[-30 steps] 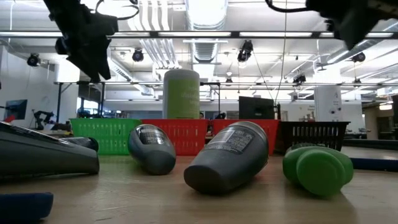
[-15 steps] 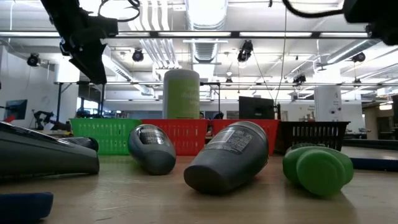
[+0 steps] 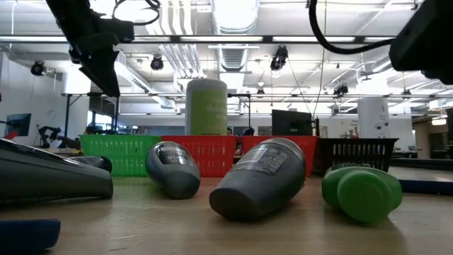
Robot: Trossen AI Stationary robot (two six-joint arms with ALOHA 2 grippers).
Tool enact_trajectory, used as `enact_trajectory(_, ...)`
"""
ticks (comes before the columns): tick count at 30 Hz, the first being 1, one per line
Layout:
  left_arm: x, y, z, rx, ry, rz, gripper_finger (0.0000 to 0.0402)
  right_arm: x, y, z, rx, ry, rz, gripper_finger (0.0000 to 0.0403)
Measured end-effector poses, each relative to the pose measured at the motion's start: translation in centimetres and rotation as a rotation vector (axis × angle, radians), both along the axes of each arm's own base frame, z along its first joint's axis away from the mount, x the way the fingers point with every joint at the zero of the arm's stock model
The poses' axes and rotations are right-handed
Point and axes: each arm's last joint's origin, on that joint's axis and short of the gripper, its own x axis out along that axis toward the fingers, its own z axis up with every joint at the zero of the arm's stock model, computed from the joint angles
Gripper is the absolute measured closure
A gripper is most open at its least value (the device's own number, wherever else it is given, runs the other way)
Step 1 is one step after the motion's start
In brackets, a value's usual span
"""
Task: Pick & Place Travel size toiletries
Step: Put the gray deodorant into the green bin
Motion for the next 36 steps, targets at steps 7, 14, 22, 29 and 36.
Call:
enact_trajectory(7, 0.4, 0.0, 0.2, 0.02, -0.022, -0.045, 0.0101, -0.3, -0.2, -0.6, -0.012, 0.019, -0.006, 0.0091)
enact_trajectory(14, 0.7, 0.1, 0.3, 0.041, -0.039, -0.082, 0.0101, -0.1, 0.1, -2.2, 0.098, -0.056, -0.018, 0.0133)
enact_trajectory(22, 0.8, 0.5, 0.4, 0.045, -0.04, -0.066, 0.0101, -0.3, -0.8, -1.8, 0.059, -0.016, -0.032, 0.0144)
enact_trajectory(29, 0.9, 0.7, 0.4, 0.055, -0.047, -0.071, 0.0101, 0.1, -0.7, -1.3, 0.058, -0.026, -0.033, 0.0114)
enact_trajectory(36, 0.9, 1.0, 0.5, 0.063, -0.041, -0.07, 0.0101, -0.3, -0.9, -1.7, 0.037, -0.006, -0.035, 0.008)
